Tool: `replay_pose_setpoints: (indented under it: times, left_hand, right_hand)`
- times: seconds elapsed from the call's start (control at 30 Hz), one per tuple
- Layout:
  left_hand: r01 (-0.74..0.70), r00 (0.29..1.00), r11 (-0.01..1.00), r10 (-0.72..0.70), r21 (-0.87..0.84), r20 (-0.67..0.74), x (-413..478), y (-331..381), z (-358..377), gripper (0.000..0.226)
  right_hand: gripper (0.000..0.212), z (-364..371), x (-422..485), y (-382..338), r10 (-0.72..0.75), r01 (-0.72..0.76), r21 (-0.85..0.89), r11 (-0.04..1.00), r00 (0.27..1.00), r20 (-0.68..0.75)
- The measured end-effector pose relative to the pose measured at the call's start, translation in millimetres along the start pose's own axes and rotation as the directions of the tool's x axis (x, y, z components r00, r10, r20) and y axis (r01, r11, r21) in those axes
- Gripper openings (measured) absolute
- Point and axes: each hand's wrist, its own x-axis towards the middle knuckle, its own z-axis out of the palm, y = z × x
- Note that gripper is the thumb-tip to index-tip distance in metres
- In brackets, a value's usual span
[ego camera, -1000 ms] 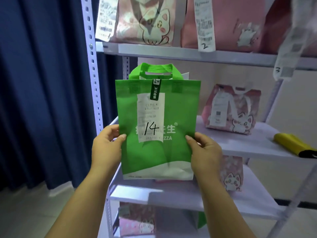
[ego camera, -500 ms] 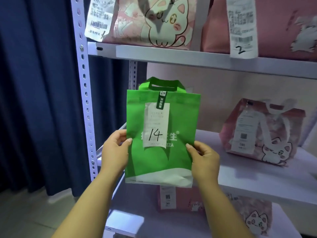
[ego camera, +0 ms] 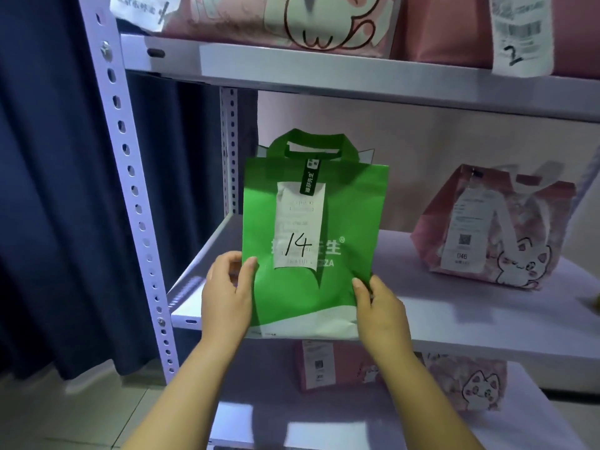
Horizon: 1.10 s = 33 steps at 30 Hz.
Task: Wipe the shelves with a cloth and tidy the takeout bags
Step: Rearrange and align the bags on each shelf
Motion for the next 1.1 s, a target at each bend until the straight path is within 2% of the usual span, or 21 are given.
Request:
replay_pose_setpoints:
  times: [0.07, 0.13, 0.27, 0.4, 0.63, 0.77, 0.9, 1.0, 1.1]
  left_hand:
    - [-0.014, 0.999, 0.999, 0.013, 0.031, 0.036, -1.9, -3.9, -5.0, 0.034]
    - [-0.008, 0.997, 0.999, 0.006, 0.038, 0.074, -2.2, -4.2, -10.8, 0.040]
    - [0.023, 0.997, 1.000, -0.023, -0.005, 0.069, 3.1, -10.3, -19.4, 0.023]
    - [0.034, 0.994, 0.999, -0.038, 0.041, 0.099, 14.5, -23.3, -24.7, 0.020]
    - [0.065, 0.992, 0.997, -0.069, 0.039, 0.104, 32.0, -24.7, -30.1, 0.015]
    - [0.080, 0.997, 0.997, -0.080, 0.010, 0.015, 27.3, -20.2, -31.7, 0.032]
    - [-0.056, 0.997, 0.998, 0.055, -0.017, -0.061, 15.5, -4.1, -32.8, 0.028]
    - [-0.133, 0.991, 0.986, 0.132, -0.097, -0.013, 5.1, 15.4, -24.8, 0.023]
    - [-0.146, 0.984, 0.972, 0.162, -0.183, 0.076, -7.3, 34.3, -4.7, 0.020]
  right_hand:
    - [0.025, 4.5, -1.9, -3.5, 0.034, -0.034, 0.011, 0.999, 0.999, -0.034]
    - [0.024, 8.1, -1.2, -6.3, 0.060, -0.057, 0.056, 0.997, 0.997, -0.052]
    - [0.022, 18.4, -0.1, -10.5, 0.092, -0.088, 0.148, 0.985, 0.996, -0.021]
    - [0.033, 30.9, 1.7, -15.3, 0.098, -0.113, 0.194, 0.975, 0.992, 0.081]
    - [0.031, 42.9, 8.8, -19.0, 0.073, -0.110, 0.292, 0.950, 0.988, 0.133]
    - [0.031, 36.2, 9.2, -14.5, 0.099, -0.117, 0.360, 0.926, 0.993, 0.068]
    - [0.023, 13.4, 4.8, -5.6, 0.174, -0.131, 0.463, 0.877, 0.983, -0.051]
    - [0.012, -11.0, 0.1, 3.8, 0.207, -0.117, 0.492, 0.863, 0.969, -0.134]
    - [0.009, -37.7, -2.8, 17.5, 0.193, -0.094, 0.486, 0.869, 0.968, -0.158]
